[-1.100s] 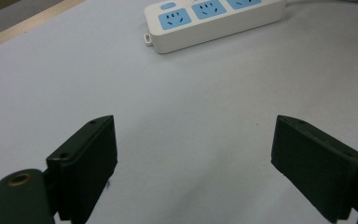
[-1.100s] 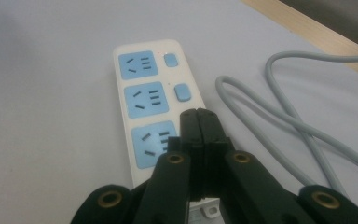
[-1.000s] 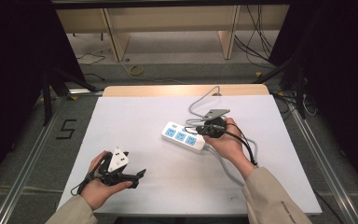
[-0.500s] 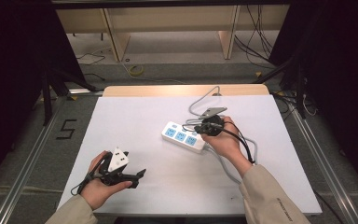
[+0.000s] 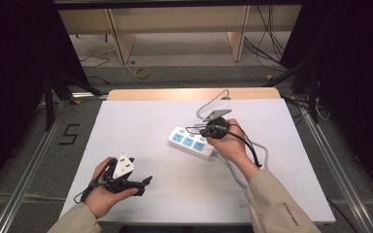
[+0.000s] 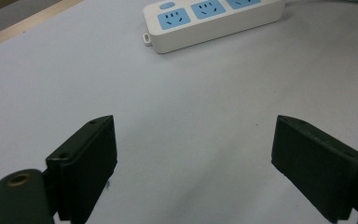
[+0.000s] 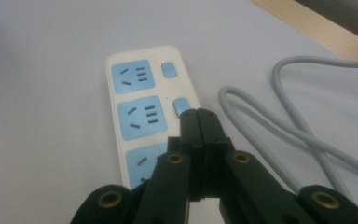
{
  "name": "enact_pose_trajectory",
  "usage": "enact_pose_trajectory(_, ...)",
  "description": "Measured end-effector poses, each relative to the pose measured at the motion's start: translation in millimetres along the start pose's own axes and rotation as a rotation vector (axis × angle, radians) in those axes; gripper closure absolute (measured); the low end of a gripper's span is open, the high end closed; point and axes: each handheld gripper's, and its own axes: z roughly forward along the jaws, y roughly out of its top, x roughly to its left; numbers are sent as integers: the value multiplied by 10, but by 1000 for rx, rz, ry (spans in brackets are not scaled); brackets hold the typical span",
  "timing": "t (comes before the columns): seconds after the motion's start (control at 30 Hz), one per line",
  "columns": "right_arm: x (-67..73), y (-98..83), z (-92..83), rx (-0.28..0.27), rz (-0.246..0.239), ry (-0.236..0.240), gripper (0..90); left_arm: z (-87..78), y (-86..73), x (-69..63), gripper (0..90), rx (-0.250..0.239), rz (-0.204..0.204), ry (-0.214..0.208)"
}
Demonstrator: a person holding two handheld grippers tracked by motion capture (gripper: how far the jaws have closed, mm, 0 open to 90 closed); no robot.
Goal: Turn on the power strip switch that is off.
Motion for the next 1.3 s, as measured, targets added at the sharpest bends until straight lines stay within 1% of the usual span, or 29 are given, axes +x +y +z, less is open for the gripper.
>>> enact_pose_trajectory(0.1,-5,23,13,5,1,-3,900,1,0,-1,138,-3,-4,1)
enact_pose_trajectory(0.37,-38,85,53,15,15,-5,900,3,0,-3,137,0,0,-1)
enact_pose_trajectory(0.77,-83,136,127,45,27,-6,900,8,3,-9,138,0,-1,-3)
enact_pose_trajectory(1.07,-77,188,185,53,13,-4,900,8,4,-10,138,0,-2,-4)
enact_pose_trajectory(1.13,-77,198,208,63,7,2,900,5,5,-9,138,1,1,-4)
enact_pose_trajectory(1.23,-69,203,226,65,16,2,900,11,4,-11,138,1,-1,-5)
enact_pose_trajectory(1.3,-70,206,236,67,14,2,900,11,6,-14,138,3,1,-6)
